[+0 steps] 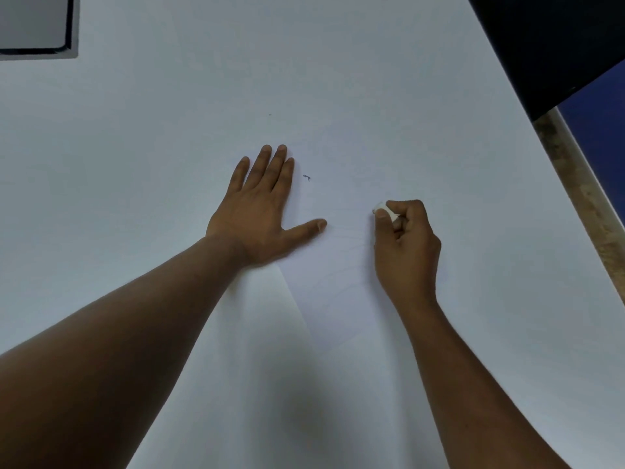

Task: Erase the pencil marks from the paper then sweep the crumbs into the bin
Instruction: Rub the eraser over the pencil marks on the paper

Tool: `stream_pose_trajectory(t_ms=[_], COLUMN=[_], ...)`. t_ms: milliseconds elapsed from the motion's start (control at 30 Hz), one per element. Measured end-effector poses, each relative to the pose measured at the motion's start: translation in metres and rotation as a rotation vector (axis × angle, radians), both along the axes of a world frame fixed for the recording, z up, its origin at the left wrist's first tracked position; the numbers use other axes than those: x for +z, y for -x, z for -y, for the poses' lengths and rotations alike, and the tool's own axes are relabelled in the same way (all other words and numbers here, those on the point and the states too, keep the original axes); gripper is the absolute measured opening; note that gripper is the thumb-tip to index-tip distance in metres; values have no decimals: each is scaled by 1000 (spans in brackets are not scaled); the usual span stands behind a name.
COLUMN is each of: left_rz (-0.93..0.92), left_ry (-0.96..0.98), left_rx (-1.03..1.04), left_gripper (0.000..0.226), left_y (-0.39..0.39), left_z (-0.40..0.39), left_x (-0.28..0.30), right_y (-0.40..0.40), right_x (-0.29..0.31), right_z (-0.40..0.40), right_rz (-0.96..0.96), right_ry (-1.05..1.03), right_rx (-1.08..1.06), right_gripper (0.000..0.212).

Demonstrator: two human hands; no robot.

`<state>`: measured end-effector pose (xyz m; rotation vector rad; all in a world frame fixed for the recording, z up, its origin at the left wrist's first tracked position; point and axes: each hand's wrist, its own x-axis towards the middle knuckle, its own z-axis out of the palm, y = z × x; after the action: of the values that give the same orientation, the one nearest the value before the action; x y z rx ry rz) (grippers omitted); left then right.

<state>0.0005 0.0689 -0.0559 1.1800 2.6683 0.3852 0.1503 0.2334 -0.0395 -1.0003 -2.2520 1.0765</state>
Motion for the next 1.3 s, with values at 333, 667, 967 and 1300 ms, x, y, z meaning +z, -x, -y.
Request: stream_pose_trajectory(t_ms=[333,667,967,1300], left_rz=[49,5,-12,-17], left_ry=[11,84,91,81], left_rx=[-55,-6,-18,-22], left_gripper=[118,127,126,126], left_y=[-8,-35,-35,-34], left_z=[50,47,46,46], left_x=[4,-1,-1,-3], right_y=[-3,-4,31,50], right_x=[0,7,9,5], right_z=[-4,-5,58,69], right_rz=[-2,12,60,115], right_ry=[174,227,33,-269], right_rx=[-9,-19,292,434], right_gripper=[6,8,11,14])
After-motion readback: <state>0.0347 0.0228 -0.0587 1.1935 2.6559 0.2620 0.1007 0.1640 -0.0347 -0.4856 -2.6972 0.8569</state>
